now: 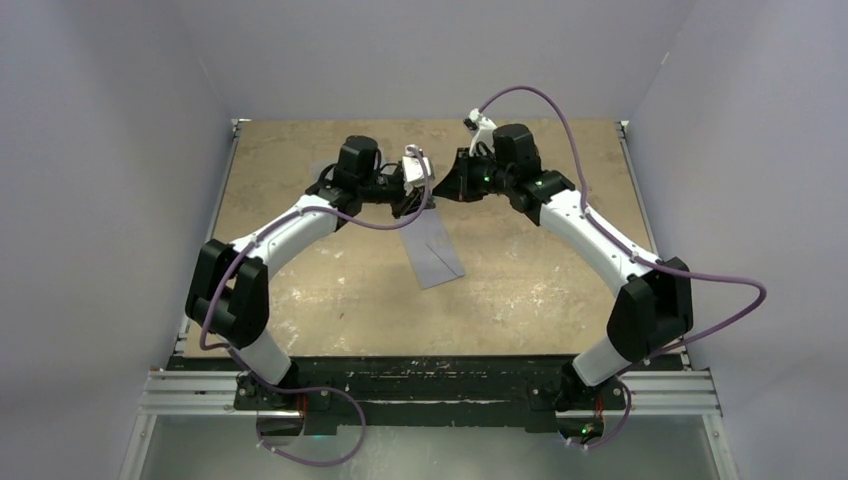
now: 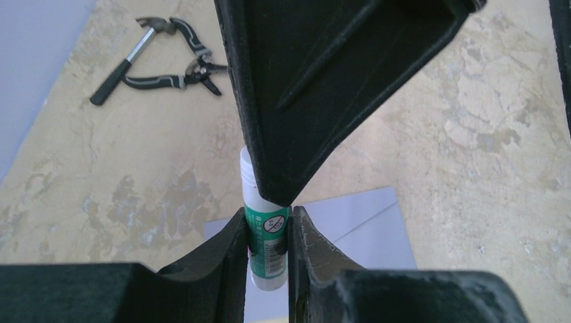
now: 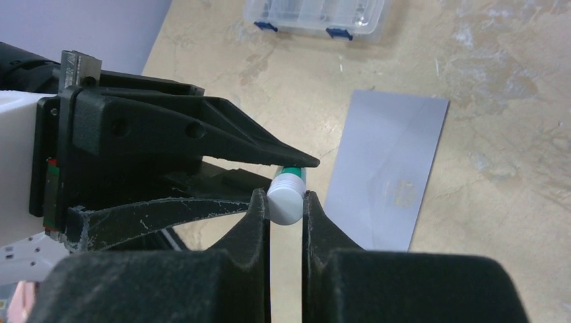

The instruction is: Place the letter into the envelope and seal it

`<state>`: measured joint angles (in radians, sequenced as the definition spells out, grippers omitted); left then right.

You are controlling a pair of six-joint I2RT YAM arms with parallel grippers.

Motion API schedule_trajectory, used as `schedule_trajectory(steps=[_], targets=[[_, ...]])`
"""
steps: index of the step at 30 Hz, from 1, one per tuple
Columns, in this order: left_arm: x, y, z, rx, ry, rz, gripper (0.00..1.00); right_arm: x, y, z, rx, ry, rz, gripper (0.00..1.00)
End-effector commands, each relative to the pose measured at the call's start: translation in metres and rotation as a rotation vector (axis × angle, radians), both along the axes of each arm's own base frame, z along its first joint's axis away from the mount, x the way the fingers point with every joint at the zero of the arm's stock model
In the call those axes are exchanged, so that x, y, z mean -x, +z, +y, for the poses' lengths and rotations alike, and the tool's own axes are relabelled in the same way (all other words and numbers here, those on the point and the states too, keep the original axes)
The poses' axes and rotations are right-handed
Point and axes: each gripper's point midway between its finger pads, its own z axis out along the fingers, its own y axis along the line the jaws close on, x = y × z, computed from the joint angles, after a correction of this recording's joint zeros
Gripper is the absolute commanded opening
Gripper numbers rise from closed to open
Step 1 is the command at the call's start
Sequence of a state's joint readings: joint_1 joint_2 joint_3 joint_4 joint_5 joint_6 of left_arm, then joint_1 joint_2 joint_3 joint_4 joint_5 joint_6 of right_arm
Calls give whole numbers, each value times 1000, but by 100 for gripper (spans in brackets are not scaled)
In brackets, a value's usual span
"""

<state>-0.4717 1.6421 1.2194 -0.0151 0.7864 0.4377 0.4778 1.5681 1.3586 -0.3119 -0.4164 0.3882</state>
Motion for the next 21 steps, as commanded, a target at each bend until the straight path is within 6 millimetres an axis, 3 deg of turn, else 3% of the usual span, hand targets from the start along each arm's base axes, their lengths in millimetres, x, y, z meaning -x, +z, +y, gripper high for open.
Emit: schedule_trajectory(steps=[1, 7, 12, 15, 19, 21], targets=[[-18, 82, -13, 78, -73, -262, 0, 35, -77, 11, 141, 44, 127, 0], [-33, 110, -8, 126, -20, -333, 0, 61, -131, 11, 228, 19, 196, 0], [-36, 139, 0, 191, -2, -393, 0, 84, -184, 10, 323, 21, 264, 0], [-39, 153, 7, 214, 12, -416, 0, 96, -205, 8, 342, 36, 304, 0], [-43, 159, 21, 242, 27, -402, 0, 98, -200, 13, 324, 62, 310, 0], [-44, 152, 27, 234, 32, -375, 0, 92, -178, 23, 278, 71, 303, 0]])
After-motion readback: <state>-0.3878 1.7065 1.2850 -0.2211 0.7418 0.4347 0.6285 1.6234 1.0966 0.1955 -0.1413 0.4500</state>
